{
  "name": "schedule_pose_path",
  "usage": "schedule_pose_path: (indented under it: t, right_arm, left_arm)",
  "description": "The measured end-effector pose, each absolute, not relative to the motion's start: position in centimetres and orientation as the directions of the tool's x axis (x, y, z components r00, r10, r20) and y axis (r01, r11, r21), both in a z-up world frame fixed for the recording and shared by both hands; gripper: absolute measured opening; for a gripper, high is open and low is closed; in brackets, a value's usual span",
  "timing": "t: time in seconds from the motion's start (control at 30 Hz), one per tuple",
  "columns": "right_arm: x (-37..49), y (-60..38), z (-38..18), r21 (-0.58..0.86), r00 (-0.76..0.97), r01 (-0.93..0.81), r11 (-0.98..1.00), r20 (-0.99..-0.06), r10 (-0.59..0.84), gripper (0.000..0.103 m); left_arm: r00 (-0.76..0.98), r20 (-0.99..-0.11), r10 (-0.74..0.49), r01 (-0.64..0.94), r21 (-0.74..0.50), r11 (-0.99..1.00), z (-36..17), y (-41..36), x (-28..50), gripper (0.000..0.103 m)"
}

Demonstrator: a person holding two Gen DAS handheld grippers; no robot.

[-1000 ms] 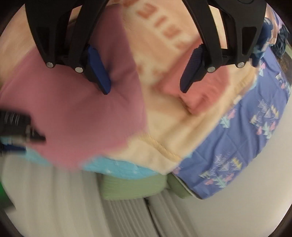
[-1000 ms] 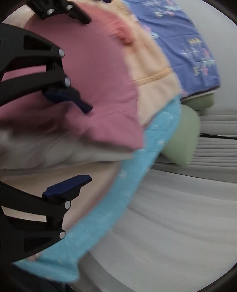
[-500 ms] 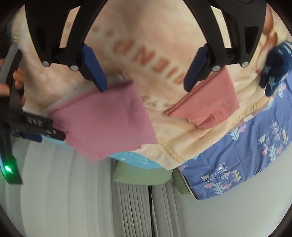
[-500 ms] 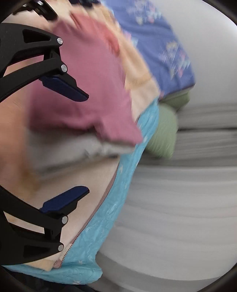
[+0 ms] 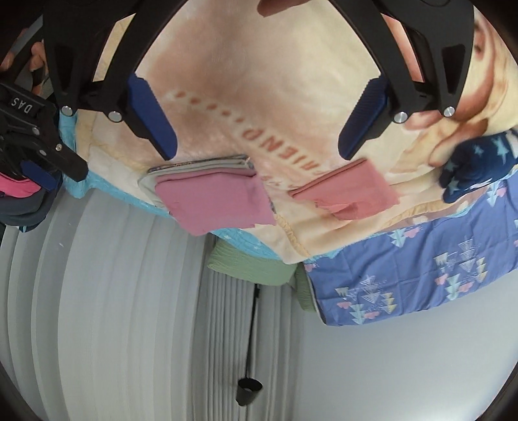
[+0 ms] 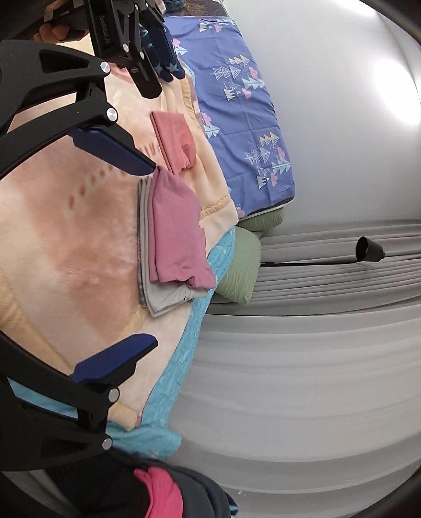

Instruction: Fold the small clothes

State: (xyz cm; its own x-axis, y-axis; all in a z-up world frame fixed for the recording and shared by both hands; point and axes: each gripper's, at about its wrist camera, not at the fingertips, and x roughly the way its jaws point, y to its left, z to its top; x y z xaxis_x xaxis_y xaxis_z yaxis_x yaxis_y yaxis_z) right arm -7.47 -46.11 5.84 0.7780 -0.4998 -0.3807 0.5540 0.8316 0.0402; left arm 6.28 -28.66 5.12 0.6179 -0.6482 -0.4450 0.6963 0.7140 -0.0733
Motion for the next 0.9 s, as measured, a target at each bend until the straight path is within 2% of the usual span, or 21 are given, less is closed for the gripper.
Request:
schedule_pose_path:
  t: [0.27, 0.37, 0.7, 0.9]
  right_arm:
    - [-9.2, -41.8, 5.3, 0.059, 0.778, 0.532, 0.844, -0.428, -0.46, 0.098]
    - [-9.0, -40.3, 4.6, 0.025, 0.764, 0.527, 0.849, -0.452, -0.461, 0.099]
    - [-7.4, -37.4, 3.5, -0.08, 0.676, 0.598, 0.797, -0.484, -0.555, 0.101]
    - [-7.5, -36.3, 3.6, -0.01, 0.713, 0.562, 0.827, -0.5, -0.491, 0.102]
  left_arm:
    - [0.675, -0.41, -0.614, 0.67, -0.009, 0.742, 5.7, -23.8, 2.1, 0.101]
    - [0.685, -0.413, -0.6, 0.665, 0.02, 0.746, 5.5, -22.5, 0.7, 0.101]
    - [0.726, -0.418, -0.546, 0.591, -0.029, 0.806, 5.4, -16.6, -0.2, 0.101]
    - [0.732, -0.423, -0.533, 0.571, -0.045, 0.82, 4.8, -15.2, -0.2, 0.101]
